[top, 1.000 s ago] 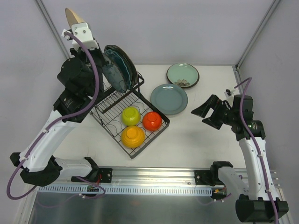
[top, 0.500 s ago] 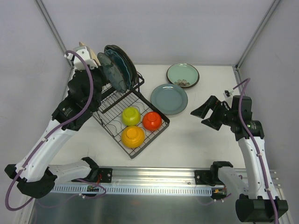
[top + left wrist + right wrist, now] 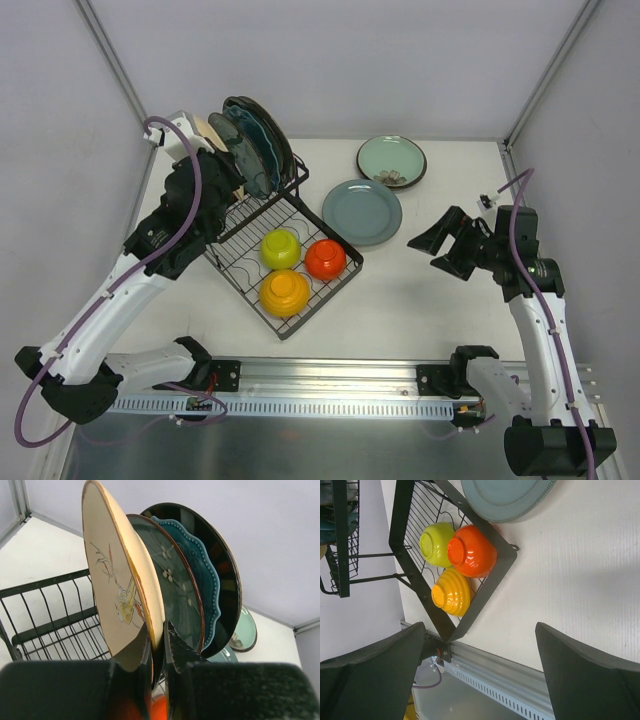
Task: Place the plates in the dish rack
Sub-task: Insert the plate into the dish rack
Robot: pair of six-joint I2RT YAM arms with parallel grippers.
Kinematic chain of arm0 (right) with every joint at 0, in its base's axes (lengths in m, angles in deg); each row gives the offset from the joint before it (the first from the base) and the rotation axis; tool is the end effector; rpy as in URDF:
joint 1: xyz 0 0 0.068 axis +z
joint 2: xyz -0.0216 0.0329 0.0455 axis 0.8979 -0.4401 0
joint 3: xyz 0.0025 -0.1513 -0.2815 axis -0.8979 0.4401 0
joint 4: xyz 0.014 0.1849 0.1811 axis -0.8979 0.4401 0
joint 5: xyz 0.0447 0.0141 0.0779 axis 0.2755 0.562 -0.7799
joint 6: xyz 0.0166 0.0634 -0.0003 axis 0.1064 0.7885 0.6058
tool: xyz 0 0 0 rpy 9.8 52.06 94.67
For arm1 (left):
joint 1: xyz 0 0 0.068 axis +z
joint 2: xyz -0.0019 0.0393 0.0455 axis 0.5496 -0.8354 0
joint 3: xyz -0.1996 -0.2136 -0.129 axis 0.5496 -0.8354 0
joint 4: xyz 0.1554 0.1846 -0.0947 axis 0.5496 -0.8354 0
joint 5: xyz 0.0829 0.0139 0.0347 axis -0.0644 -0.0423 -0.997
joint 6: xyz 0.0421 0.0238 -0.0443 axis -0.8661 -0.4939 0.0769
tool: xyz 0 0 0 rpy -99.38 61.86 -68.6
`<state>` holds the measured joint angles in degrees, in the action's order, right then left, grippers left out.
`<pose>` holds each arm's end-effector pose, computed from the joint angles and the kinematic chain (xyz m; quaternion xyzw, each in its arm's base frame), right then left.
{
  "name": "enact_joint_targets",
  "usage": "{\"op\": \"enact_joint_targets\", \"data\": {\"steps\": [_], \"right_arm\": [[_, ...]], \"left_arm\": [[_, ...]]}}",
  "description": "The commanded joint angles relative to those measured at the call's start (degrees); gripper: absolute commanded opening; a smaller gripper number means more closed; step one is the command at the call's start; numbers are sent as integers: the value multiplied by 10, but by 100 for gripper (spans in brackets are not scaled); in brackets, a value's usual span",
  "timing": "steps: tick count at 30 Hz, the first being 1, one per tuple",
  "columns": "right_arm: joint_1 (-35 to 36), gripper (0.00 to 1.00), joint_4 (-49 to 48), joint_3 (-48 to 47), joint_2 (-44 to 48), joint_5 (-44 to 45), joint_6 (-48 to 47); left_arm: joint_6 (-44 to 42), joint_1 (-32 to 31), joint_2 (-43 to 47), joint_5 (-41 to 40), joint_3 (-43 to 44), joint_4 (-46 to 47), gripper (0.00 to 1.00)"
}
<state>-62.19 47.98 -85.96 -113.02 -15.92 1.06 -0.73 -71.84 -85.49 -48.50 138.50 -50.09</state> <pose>0.1440 0.0304 0.3605 0.0199 0.8687 0.3125 0.3838 0.1748 -0.0925 0.5116 -0.1974 0.6858 -0.1179 0.6905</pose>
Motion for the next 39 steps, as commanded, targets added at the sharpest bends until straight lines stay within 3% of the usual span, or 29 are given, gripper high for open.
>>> {"op": "enact_joint_targets", "data": {"steps": [1, 12, 24, 39], "right_arm": [[-5, 96, -19, 5, 2, -12, -8], [-6, 96, -24, 5, -2, -14, -11], [-8, 96, -30, -1, -13, -23, -17], [-10, 96, -46, -6, -27, -39, -10]], "left_arm": [[48, 4, 6, -44, 20, 99, 0], [89, 3, -36, -69, 29, 125, 0], [61, -2, -61, -80, 67, 150, 0], [108, -16, -55, -96, 3, 151, 0]]}}
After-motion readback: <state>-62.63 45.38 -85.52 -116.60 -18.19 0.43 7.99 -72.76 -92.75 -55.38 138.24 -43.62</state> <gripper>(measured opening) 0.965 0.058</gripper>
